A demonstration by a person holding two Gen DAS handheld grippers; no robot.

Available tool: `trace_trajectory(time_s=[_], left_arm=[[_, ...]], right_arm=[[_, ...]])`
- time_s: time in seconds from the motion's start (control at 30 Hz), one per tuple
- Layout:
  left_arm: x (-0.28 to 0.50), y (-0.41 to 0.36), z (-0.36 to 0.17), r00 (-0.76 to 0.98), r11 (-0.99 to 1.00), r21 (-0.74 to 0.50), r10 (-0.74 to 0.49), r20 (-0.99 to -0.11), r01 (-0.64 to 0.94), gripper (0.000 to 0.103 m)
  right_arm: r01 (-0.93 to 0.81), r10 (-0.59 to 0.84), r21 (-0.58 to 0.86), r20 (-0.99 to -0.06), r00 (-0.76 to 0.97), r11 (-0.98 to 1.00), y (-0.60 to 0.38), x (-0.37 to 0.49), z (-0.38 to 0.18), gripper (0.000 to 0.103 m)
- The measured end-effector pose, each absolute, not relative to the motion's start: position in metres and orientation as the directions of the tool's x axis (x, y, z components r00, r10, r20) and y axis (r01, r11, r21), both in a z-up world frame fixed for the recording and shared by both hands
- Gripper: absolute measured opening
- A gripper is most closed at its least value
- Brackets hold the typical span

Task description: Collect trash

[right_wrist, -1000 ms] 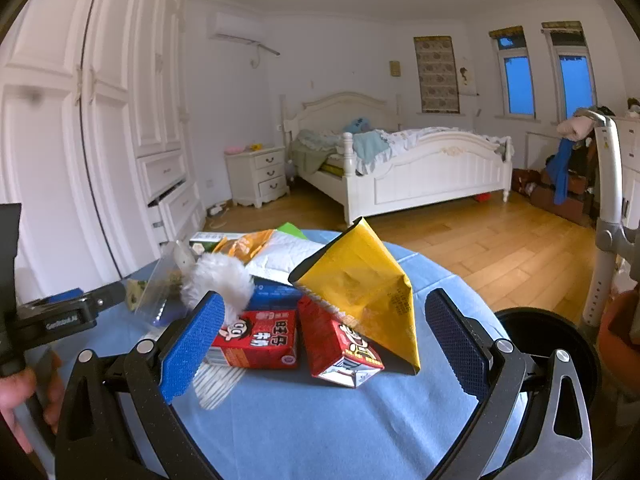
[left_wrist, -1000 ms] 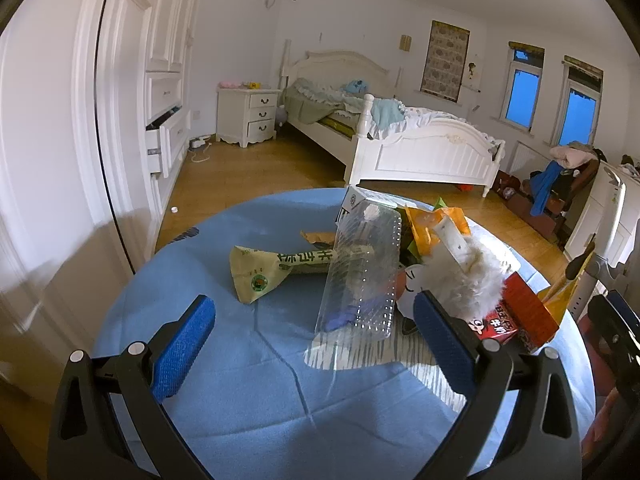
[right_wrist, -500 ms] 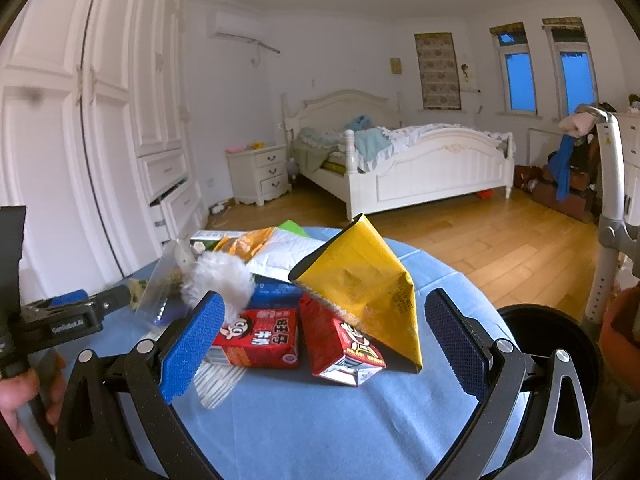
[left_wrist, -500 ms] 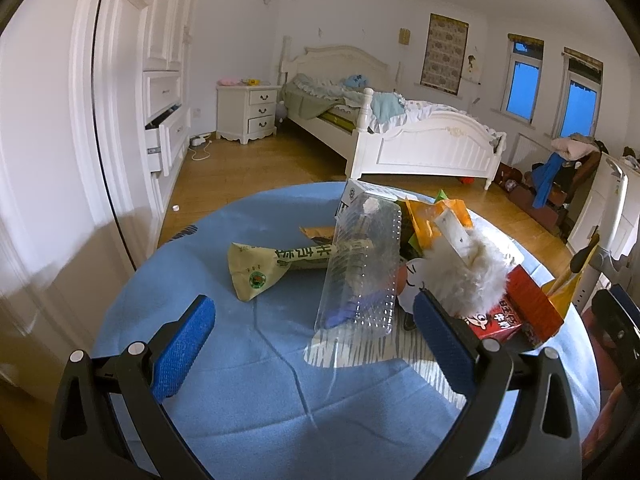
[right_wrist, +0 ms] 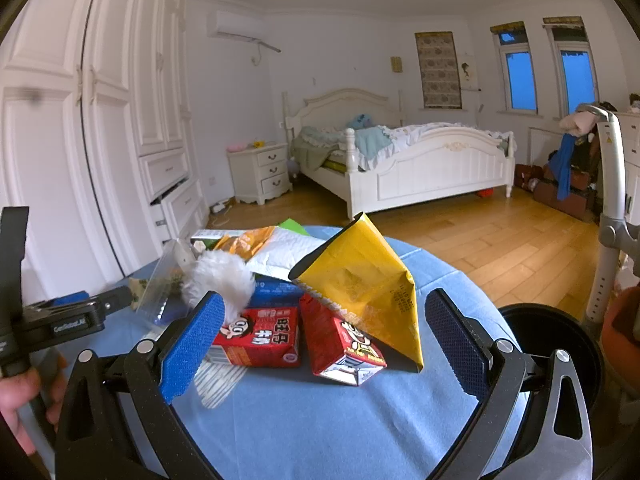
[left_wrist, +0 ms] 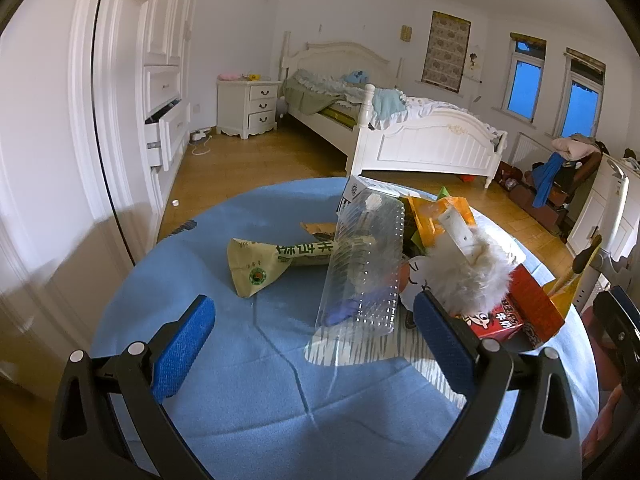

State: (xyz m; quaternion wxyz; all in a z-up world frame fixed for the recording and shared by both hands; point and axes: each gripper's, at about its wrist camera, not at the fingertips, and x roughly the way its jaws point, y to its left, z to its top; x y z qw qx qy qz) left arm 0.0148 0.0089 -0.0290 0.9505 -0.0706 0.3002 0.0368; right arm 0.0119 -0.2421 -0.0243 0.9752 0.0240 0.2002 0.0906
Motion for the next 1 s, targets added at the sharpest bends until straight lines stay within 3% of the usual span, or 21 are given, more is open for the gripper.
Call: trace_trajectory(time_s=[0.57,0.7,1.0], left_arm=[[0.016,0.016,-0.030,0.802,0.980,-0.165,-0.007,-0.597,-0.114,0.098],[0.020,0.031,-0.030,0.802,0.971,-0.217,-0.052,-0.595,-0.098,0.098],[0.041,0.030,-0.022,0.787,0.984,-0.180,-0.117,-0.606,0.008,0.098]], right_arm=[[-0.178,0.195,0.079,-0.390,0.900,0.981,-0.239,0.009,-0.026,0.099],[-0.233,0.248,0.088,-0.387,0.888,0.969,-0.229,0.008,-0.022,0.099],[-0.357,0.349,0.049,-0.374,0.859,0.933,-0.185,0.027,-0.002,0.099]])
